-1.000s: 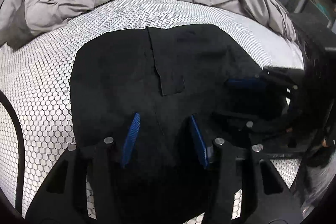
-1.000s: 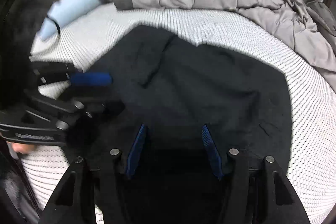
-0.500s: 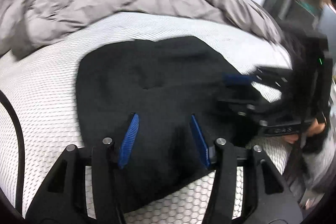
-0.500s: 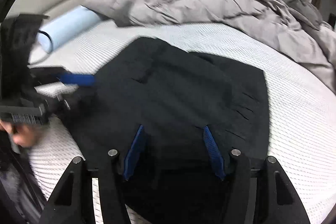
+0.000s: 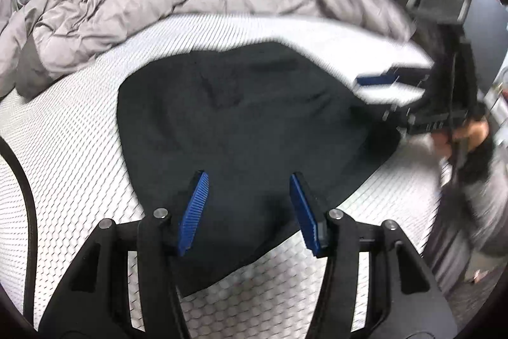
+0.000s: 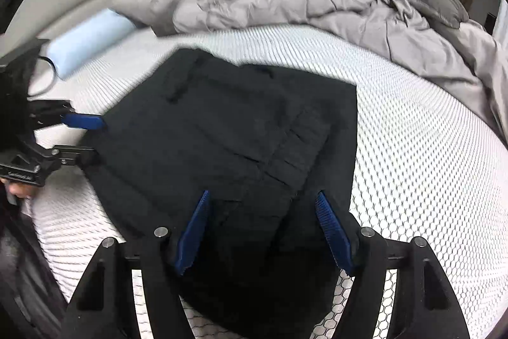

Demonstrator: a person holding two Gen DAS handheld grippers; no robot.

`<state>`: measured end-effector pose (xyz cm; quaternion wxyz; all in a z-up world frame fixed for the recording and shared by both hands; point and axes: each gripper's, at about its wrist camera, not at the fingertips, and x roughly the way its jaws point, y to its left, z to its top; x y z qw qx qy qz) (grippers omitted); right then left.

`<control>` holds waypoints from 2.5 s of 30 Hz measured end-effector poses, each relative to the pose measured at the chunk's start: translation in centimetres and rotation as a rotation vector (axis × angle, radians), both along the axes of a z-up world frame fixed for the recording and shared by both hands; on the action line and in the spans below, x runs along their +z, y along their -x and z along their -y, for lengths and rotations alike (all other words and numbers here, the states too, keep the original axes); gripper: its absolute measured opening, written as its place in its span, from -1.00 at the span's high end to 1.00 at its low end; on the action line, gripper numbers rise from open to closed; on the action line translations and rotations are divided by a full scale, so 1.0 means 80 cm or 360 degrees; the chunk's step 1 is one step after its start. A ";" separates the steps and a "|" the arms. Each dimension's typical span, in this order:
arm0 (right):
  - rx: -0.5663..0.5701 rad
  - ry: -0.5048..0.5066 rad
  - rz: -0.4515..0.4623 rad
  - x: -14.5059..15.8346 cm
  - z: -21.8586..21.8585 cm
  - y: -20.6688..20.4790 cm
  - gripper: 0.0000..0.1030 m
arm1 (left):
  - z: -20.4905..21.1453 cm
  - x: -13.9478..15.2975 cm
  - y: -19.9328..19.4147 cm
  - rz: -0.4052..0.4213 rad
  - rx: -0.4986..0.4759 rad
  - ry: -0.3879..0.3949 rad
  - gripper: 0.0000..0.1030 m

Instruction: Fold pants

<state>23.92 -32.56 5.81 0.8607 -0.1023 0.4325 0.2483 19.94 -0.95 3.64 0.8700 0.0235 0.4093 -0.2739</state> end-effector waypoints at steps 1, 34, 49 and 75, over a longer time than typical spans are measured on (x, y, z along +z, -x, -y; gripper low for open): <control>0.0031 -0.0031 0.0001 0.003 -0.003 0.002 -0.37 | 0.004 0.004 -0.001 0.0019 0.0002 0.0030 0.00; -0.0107 -0.0911 -0.0475 -0.006 0.055 -0.042 -0.20 | 0.062 -0.031 -0.012 -0.0038 -0.0099 -0.0195 -0.17; 0.0050 -0.0694 -0.0564 -0.026 0.019 -0.036 0.09 | 0.069 -0.034 -0.013 -0.0031 -0.0125 -0.0225 -0.28; -0.0142 -0.0659 -0.0493 -0.025 0.083 -0.045 0.25 | -0.043 0.016 -0.048 -0.0058 0.0319 0.0199 -0.30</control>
